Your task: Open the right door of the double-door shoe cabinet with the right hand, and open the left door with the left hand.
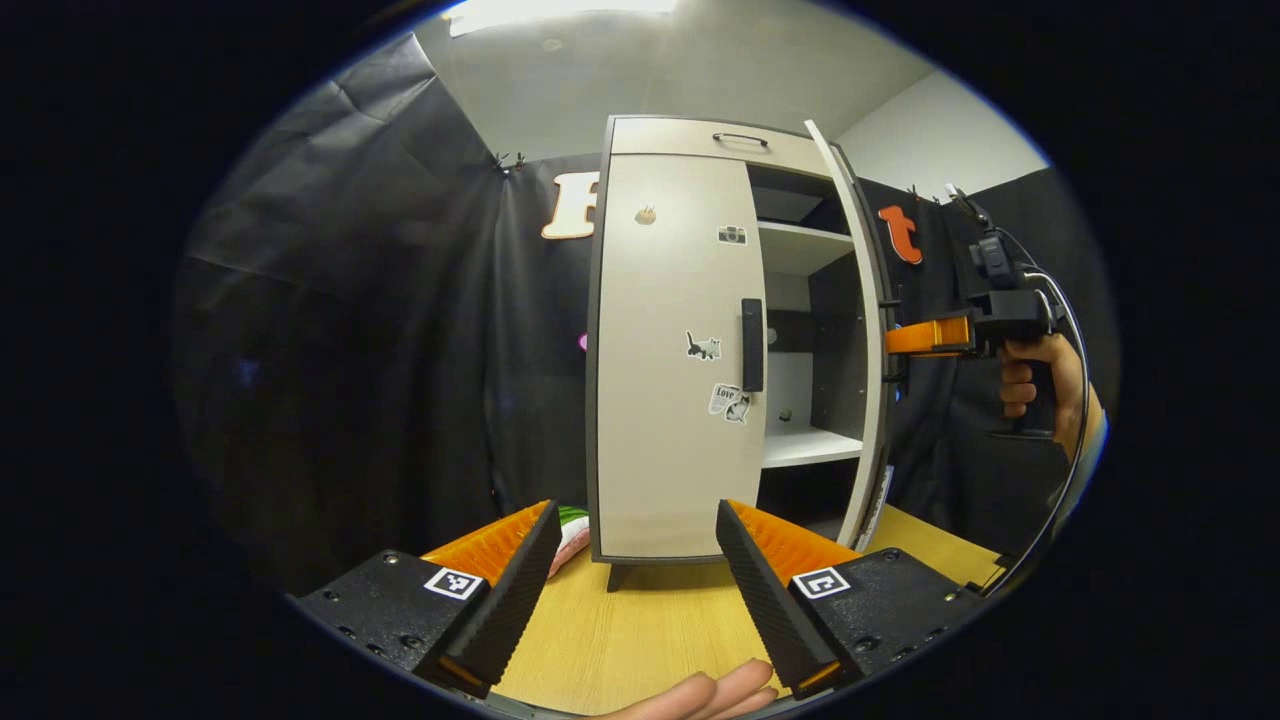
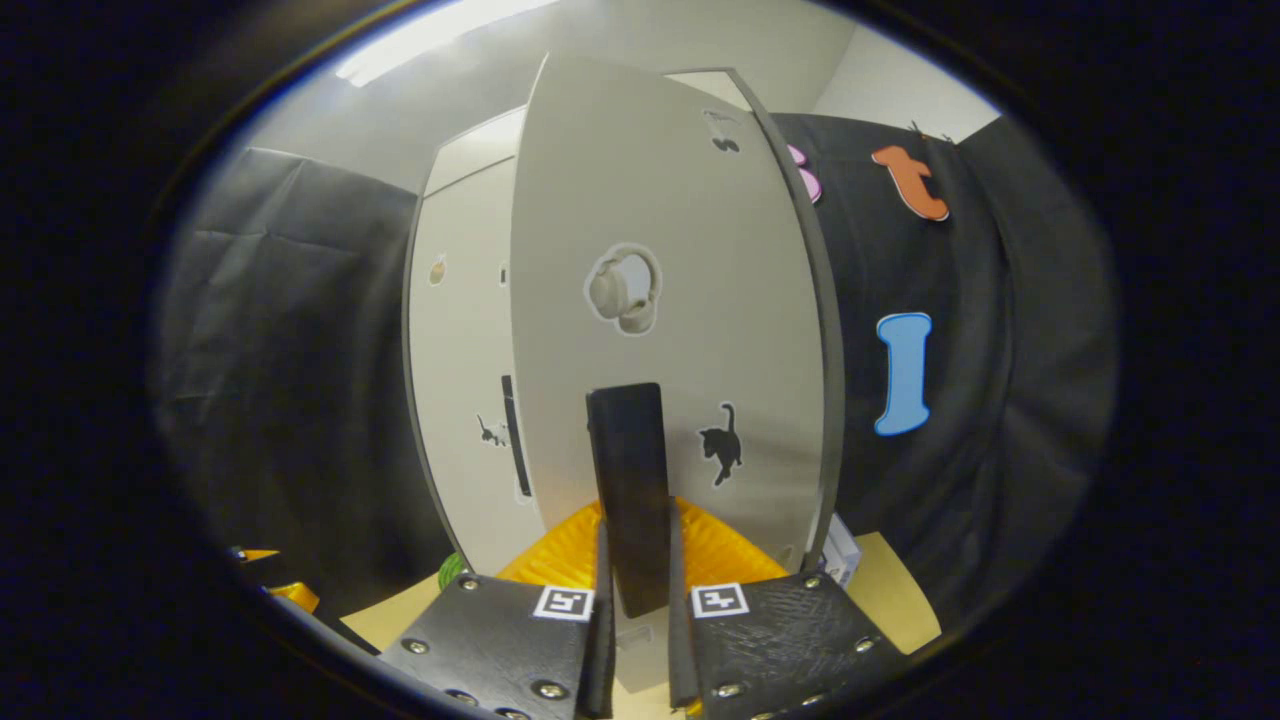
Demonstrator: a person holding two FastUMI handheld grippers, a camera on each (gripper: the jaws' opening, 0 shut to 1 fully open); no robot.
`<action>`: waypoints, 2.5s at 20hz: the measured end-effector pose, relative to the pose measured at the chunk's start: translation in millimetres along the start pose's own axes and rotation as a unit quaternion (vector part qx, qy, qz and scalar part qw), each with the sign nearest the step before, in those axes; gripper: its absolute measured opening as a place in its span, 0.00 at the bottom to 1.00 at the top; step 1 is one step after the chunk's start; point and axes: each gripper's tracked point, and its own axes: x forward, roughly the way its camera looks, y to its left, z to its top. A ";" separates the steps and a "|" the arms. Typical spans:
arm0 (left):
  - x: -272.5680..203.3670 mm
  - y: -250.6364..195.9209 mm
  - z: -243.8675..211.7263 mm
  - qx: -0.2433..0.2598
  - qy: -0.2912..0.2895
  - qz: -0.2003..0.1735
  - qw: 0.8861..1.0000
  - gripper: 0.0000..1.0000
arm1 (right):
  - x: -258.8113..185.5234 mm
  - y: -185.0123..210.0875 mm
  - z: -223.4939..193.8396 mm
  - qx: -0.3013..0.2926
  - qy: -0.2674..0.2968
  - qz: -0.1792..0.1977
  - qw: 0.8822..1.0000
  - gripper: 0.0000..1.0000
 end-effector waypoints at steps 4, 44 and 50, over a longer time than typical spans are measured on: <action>-3.3 -7.4 -1.3 -0.004 -0.001 -0.012 1.000 0.96 | -8.5 -11.3 1.4 -0.007 -0.001 -0.012 1.000 0.21; 54.2 -31.5 17.5 -0.034 0.000 -0.039 0.999 0.96 | -133.4 -136.7 4.5 -0.013 -0.120 -0.105 0.987 0.97; 81.6 -48.8 35.4 -0.032 -0.010 -0.045 0.998 0.96 | -183.6 -108.6 -23.6 0.013 -0.114 -0.098 0.989 1.00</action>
